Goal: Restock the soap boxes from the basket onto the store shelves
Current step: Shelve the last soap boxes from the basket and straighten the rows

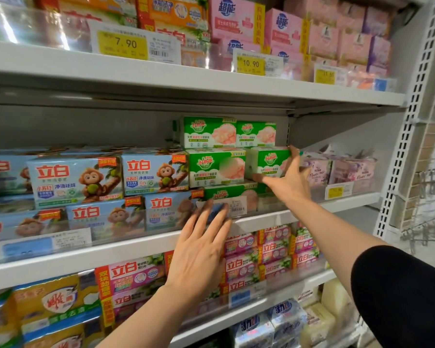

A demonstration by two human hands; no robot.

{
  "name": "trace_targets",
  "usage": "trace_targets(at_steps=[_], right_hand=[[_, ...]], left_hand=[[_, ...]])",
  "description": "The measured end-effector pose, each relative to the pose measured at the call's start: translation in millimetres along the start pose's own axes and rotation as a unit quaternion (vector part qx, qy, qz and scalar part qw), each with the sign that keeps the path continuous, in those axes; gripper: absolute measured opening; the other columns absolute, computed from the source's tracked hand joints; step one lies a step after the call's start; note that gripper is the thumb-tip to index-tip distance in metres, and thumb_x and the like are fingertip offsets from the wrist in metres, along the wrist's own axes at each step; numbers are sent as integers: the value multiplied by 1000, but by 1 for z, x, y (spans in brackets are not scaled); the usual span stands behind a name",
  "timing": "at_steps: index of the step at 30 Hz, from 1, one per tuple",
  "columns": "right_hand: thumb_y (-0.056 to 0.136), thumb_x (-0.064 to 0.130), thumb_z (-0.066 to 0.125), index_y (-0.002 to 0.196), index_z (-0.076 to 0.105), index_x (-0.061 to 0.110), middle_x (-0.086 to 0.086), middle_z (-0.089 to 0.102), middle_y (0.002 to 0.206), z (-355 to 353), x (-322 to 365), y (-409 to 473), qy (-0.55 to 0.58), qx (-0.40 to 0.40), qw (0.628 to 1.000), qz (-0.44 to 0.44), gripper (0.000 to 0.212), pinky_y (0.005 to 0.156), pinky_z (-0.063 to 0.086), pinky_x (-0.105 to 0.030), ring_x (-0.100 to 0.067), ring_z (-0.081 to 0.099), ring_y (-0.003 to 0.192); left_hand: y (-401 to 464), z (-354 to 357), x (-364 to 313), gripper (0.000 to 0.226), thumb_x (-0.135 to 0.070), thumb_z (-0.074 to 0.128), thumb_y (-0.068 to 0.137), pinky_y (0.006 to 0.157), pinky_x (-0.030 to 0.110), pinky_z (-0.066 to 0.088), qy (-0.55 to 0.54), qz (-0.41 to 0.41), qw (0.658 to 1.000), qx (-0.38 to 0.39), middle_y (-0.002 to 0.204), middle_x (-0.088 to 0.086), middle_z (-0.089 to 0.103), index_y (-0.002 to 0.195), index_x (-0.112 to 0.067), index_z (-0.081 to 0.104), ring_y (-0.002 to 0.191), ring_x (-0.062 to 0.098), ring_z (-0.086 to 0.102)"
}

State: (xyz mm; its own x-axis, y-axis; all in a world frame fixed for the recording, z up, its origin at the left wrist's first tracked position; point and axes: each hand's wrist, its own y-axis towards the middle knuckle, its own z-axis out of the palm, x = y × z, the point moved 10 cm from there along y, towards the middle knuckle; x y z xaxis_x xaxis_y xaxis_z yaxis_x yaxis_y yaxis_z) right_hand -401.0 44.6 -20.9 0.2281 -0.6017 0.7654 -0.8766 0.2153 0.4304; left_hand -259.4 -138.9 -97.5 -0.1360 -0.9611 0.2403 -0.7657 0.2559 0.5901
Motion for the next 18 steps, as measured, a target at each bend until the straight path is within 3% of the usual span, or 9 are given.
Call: trace_targets(at_steps=[4,9,13,18], right_hand=[[59,56,81,144,8,40,-19,35,132,-1,1,-3,9,-20,1000,-18,113,102,37,-46,-41,43,120],[61,58,81,146,11,38,-16,39,129,-4,2,-3,13,-40,998,-45,112,94,39,-38,-36,47,116],[64,66,74,149,-1,39,-17,34,137,-2,0,-7,0,-30,997,-65,117,99,38,-41,-36,42,122],[69,62,73,149,-11,38,-15,11,155,-2,-14,-23,20,68,994,-85,118,112,26,-48,-36,20,142]], left_hand=[[0,2,0,63,-42,36,80,112,44,19,4,-1,1000,2,143,5,52,134,-17,58,130,32,50],[0,4,-1,65,-44,36,80,112,45,20,11,4,1000,-17,143,6,51,135,-16,56,130,33,50],[0,3,-3,69,-42,56,73,112,46,20,16,13,999,-40,145,7,50,137,-15,54,131,34,48],[0,0,-4,80,-38,78,63,109,46,21,10,14,999,-40,143,9,51,136,-13,55,130,36,49]])
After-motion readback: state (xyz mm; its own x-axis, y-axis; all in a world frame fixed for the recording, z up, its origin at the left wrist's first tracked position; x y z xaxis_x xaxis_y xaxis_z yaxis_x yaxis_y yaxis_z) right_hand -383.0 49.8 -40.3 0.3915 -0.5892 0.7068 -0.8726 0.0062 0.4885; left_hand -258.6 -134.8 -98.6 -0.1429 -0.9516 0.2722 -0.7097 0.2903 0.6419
